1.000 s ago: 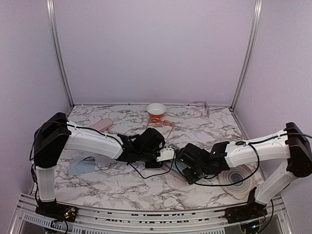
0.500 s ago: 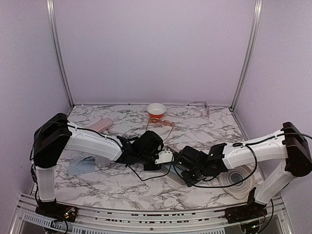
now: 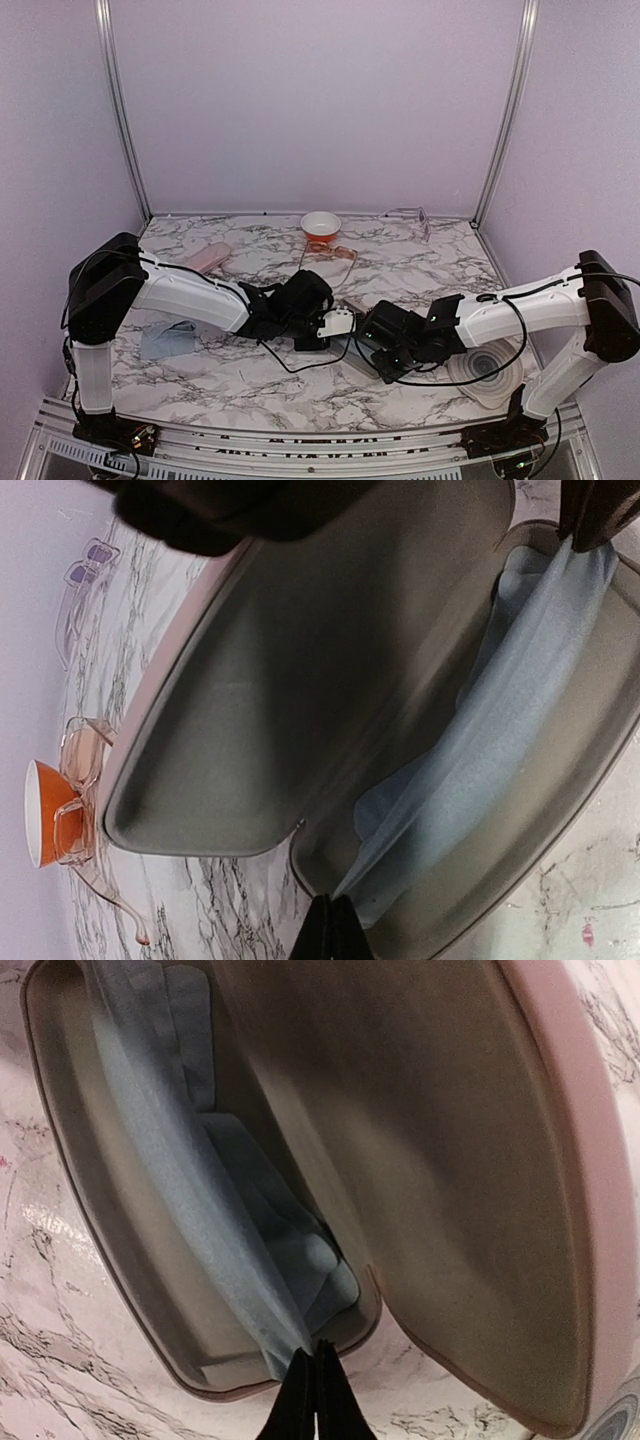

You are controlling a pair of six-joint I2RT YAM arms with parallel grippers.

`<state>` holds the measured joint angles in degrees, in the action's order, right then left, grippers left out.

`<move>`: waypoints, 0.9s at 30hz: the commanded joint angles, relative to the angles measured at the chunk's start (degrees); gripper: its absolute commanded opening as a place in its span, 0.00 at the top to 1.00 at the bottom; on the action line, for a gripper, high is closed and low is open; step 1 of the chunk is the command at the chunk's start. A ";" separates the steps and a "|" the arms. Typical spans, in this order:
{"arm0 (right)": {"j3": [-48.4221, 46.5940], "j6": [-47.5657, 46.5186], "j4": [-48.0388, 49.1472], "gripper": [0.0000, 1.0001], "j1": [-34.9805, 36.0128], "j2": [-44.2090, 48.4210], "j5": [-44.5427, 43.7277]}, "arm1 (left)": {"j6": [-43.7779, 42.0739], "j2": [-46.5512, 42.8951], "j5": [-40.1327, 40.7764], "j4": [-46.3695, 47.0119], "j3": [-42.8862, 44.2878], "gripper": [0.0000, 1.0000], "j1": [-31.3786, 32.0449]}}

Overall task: Organize the sunglasses
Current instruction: Place the folded cleaning cloth in the sunglasses case.

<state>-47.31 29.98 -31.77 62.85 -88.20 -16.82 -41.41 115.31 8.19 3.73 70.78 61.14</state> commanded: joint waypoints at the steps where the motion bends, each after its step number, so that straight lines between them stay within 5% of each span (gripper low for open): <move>1: -2.97 -7.15 8.99 0.95 5.53 -1.05 9.61 | -2.88 2.03 5.17 -2.20 -1.69 0.97 -0.06; 20: -3.76 -5.31 7.03 0.78 5.46 3.00 6.12 | -1.33 -0.63 4.24 -2.05 -3.76 0.86 -0.16; 27: -4.57 -4.54 5.04 0.69 5.35 4.09 2.93 | 5.72 -2.64 2.29 -1.42 -4.35 0.79 -0.91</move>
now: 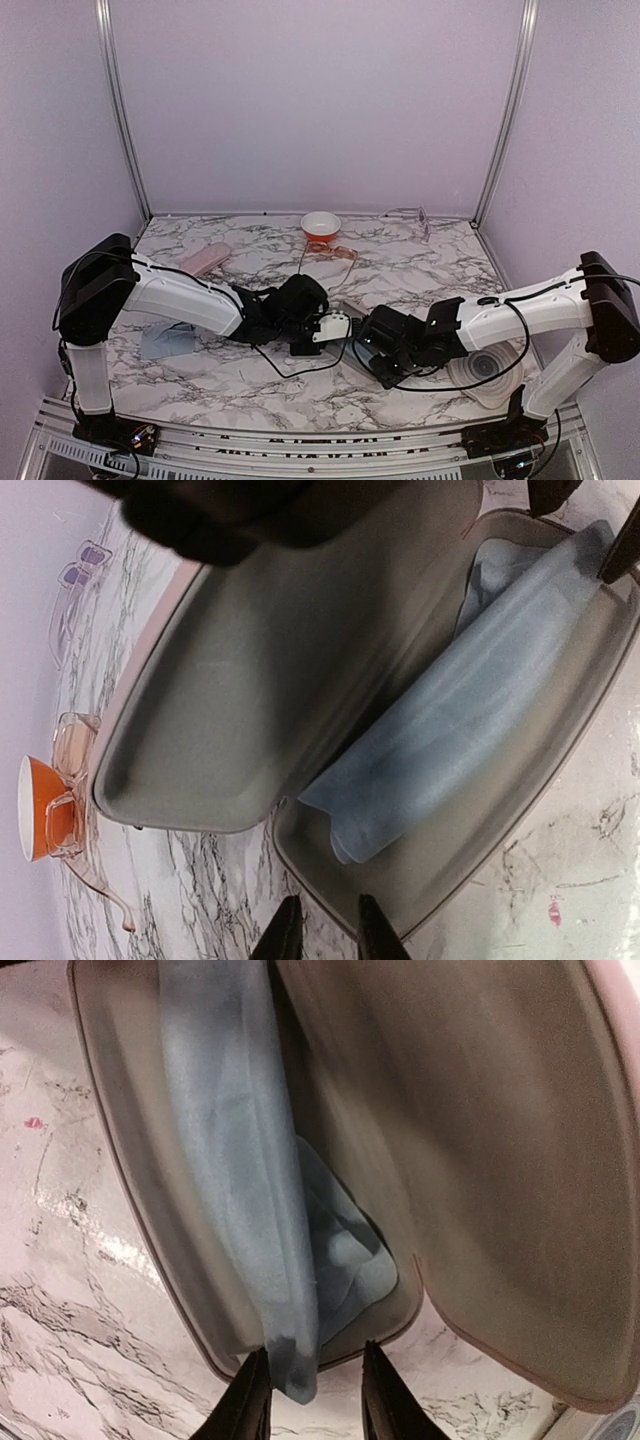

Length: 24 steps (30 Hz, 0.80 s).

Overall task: Organize the sunglasses
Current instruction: Place the folded cleaning cloth in the sunglasses case, then adjust the folded cleaning cloth on the sunglasses case.

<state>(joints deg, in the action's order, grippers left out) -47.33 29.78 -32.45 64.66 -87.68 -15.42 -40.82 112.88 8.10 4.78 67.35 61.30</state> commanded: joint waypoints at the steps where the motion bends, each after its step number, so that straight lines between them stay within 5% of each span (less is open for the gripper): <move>1: -4.86 -4.17 5.16 0.67 3.46 3.61 0.79 | 5.89 -0.68 2.03 -2.11 -1.17 0.77 -1.20; 14: -8.31 -4.47 3.10 0.61 3.69 4.46 -2.24 | 14.90 -5.27 0.20 0.59 -3.84 0.72 -2.44; 24: -8.09 -1.88 2.43 0.66 3.85 4.31 -3.71 | 24.69 -12.69 -0.23 6.33 -10.05 0.71 -4.37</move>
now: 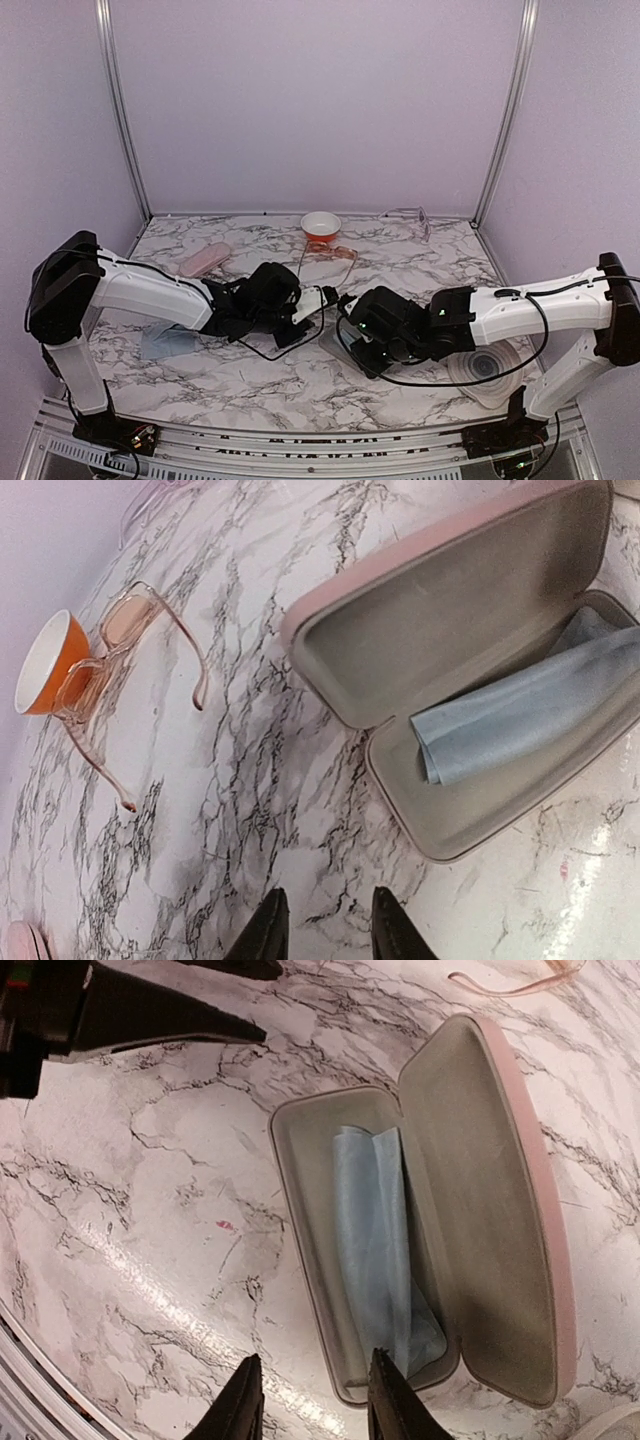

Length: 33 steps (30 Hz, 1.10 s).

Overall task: Organize the sunglasses
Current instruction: Adjust the folded cleaning cloth on the sunglasses case.

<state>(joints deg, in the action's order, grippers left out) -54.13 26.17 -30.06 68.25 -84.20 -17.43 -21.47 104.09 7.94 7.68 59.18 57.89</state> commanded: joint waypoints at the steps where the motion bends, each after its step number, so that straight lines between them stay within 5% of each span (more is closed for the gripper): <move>1: -1.35 2.08 0.02 0.66 0.23 0.42 -2.00 | 6.11 -4.62 0.15 3.40 -2.42 0.71 -1.09; 21: -14.11 -1.25 -0.35 0.76 -4.65 -16.63 -0.97 | 19.88 -29.03 6.29 8.90 -25.99 0.66 -1.82; 33: -18.86 -3.87 -1.12 0.78 -6.59 -24.06 -0.30 | 20.07 -32.36 6.02 12.85 -30.49 0.66 -1.95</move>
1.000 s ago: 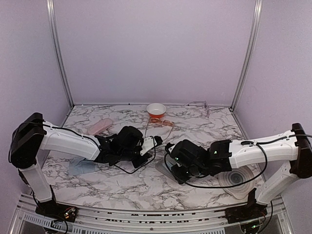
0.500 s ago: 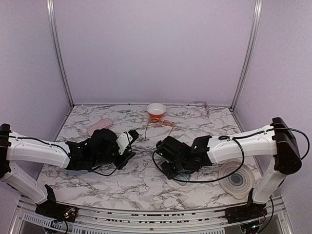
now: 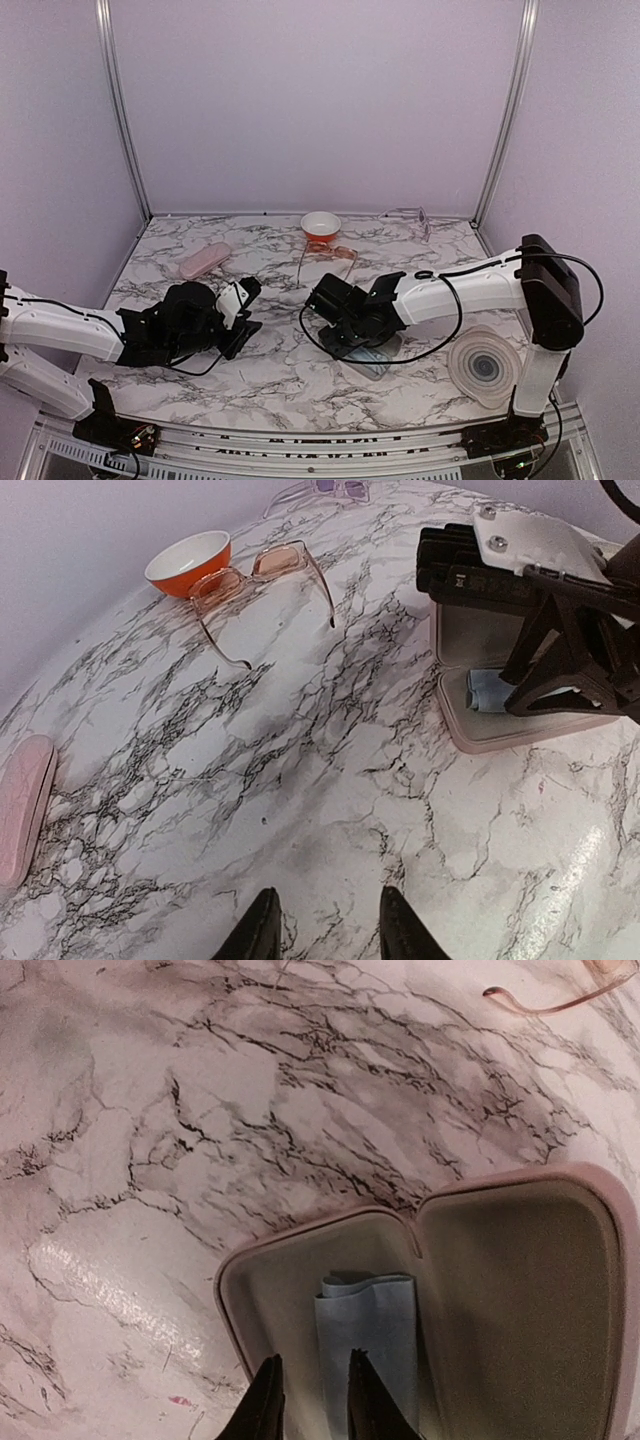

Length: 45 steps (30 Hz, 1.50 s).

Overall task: Organize the sunglasses
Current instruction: Adjust the folded cleaning cloth on the sunglasses case.

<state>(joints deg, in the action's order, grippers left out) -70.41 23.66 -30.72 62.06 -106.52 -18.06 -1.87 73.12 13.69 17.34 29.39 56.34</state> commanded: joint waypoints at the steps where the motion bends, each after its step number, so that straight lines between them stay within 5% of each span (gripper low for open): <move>1: -2.87 -1.50 -0.62 0.78 -0.52 -2.15 0.24 | 0.46 -1.45 0.28 3.34 -0.80 0.66 -0.36; 30: -6.14 -3.48 -4.05 0.79 -1.06 -7.44 -6.46 | 0.20 0.19 -0.16 3.49 -0.21 0.66 -0.35; 45: -5.47 -5.47 -2.12 1.00 -0.44 -8.73 -4.41 | 0.16 0.83 -0.25 3.49 0.11 0.66 -0.35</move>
<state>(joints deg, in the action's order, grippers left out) -74.98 19.35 -33.36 61.45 -114.13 -23.03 -1.72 73.17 13.56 19.46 29.06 56.34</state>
